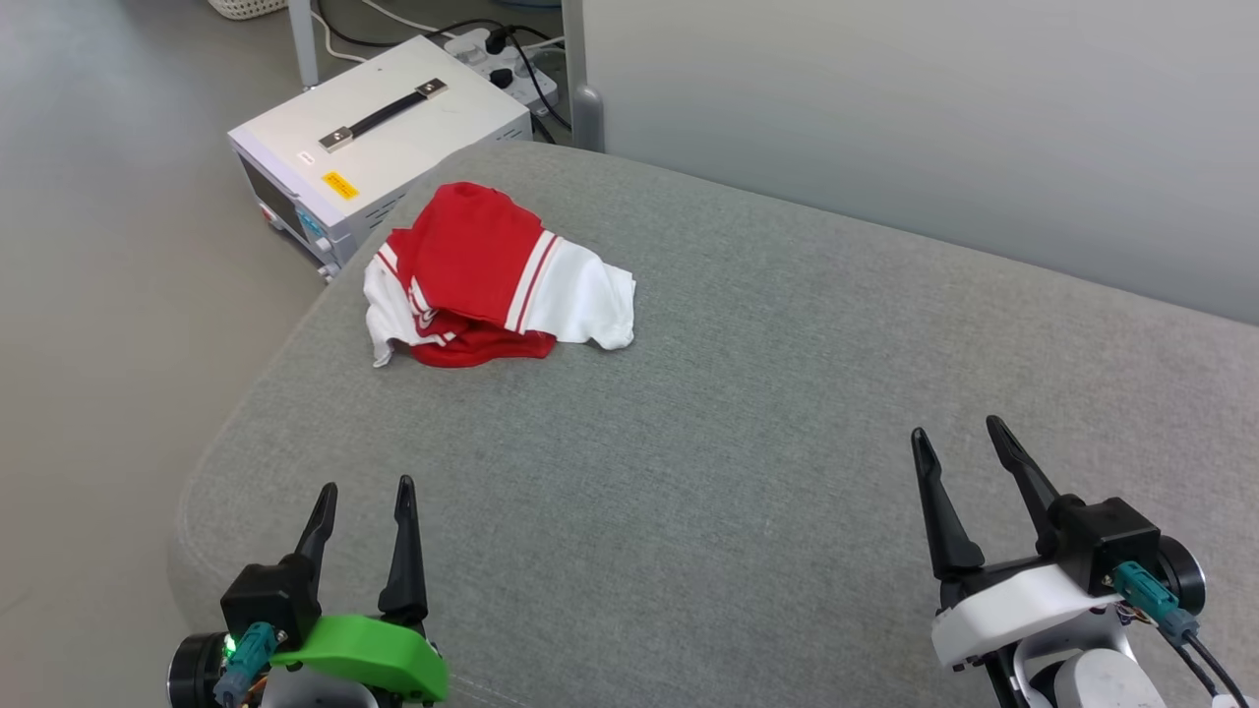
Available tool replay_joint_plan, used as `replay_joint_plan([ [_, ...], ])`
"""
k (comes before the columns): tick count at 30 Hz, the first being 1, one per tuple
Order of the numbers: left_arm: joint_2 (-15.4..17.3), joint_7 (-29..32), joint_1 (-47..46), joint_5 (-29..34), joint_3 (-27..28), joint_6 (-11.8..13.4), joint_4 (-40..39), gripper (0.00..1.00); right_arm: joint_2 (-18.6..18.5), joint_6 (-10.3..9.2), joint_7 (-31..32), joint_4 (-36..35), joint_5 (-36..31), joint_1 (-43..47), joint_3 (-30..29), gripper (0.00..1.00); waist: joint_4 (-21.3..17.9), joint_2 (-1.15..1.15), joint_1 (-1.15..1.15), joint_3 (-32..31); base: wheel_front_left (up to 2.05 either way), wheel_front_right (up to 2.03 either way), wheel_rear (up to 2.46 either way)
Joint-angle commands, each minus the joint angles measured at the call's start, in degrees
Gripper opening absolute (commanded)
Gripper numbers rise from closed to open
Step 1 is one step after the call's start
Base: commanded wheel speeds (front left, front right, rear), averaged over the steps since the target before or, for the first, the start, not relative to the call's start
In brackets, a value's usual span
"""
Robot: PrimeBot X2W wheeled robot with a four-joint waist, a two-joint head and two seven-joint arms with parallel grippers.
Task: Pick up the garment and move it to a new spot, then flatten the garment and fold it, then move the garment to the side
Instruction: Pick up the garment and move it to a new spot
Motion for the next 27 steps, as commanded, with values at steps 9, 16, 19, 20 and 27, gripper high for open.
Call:
replay_joint_plan([
  [9,-0.2,-0.3,-7.1,-2.6,-0.2,-1.7,4.4,1.0,-0.1,-0.05,-0.5,-1.3,-2.2,-3.0,-1.1,1.0,-5.4,0.66,0.0,8.4,0.0,0.0,0.0],
  [16,8.7,4.0,-22.9,-8.3,-6.8,-2.6,14.3,1.0,-0.1,-0.05,-0.5,-2.2,-3.7,-6.5,-1.4,1.0,-9.9,0.66,0.0,15.7,0.0,0.0,0.0],
  [19,13.0,10.5,-29.3,-13.8,-9.7,-2.6,17.2,1.0,-0.1,-0.05,-0.5,-2.4,-4.0,-7.7,-1.6,1.0,-11.5,0.66,0.0,18.0,0.0,0.0,0.0],
  [20,15.0,13.3,-31.4,-15.6,-10.8,-2.6,18.2,1.0,-0.1,-0.05,-0.5,-2.5,-4.0,-8.2,-1.4,1.0,-12.3,0.66,0.0,18.9,0.0,0.0,0.0],
  [27,26.0,27.8,-41.2,-25.0,-18.0,-2.6,21.3,1.0,-0.1,-0.05,-0.5,-3.3,-3.0,-10.8,-0.2,1.0,-16.1,0.66,0.0,23.7,0.0,0.0,0.0],
])
